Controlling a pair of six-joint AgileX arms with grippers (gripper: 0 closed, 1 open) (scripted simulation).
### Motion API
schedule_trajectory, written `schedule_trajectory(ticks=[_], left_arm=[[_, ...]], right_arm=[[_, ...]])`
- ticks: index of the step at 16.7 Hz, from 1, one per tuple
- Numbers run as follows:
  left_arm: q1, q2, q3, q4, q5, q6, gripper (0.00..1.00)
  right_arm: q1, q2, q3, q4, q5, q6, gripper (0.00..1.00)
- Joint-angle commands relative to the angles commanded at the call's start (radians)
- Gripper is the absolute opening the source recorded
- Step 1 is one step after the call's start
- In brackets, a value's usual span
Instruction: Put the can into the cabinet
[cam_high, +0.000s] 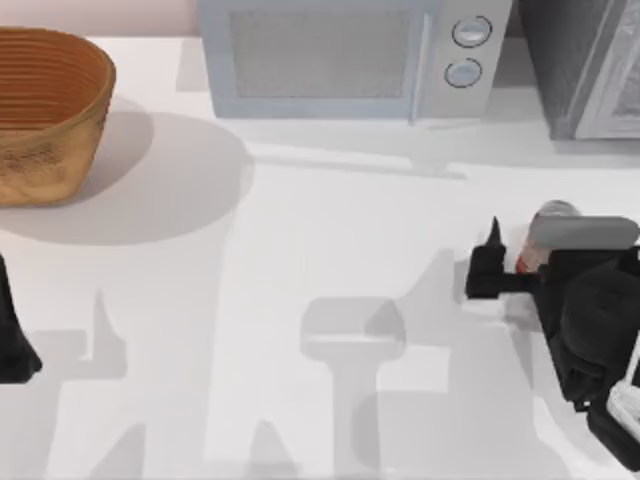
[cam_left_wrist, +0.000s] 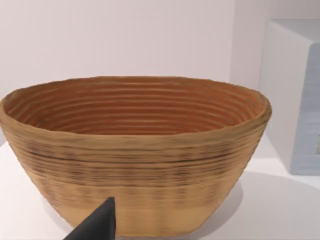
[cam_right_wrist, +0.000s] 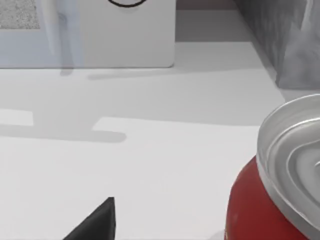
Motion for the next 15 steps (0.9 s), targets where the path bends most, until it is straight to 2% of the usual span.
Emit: schedule_trajectory(ticks=[2,15], left_arm=[[0.0,0.0,0.0,0.0,0.0,0.0,1.0],[0.0,0.0,0.0,0.0,0.0,0.0,1.0]], right_arm=[[0.0,0.0,0.0,0.0,0.0,0.0,1.0],[0.0,0.0,0.0,0.0,0.0,0.0,0.02]])
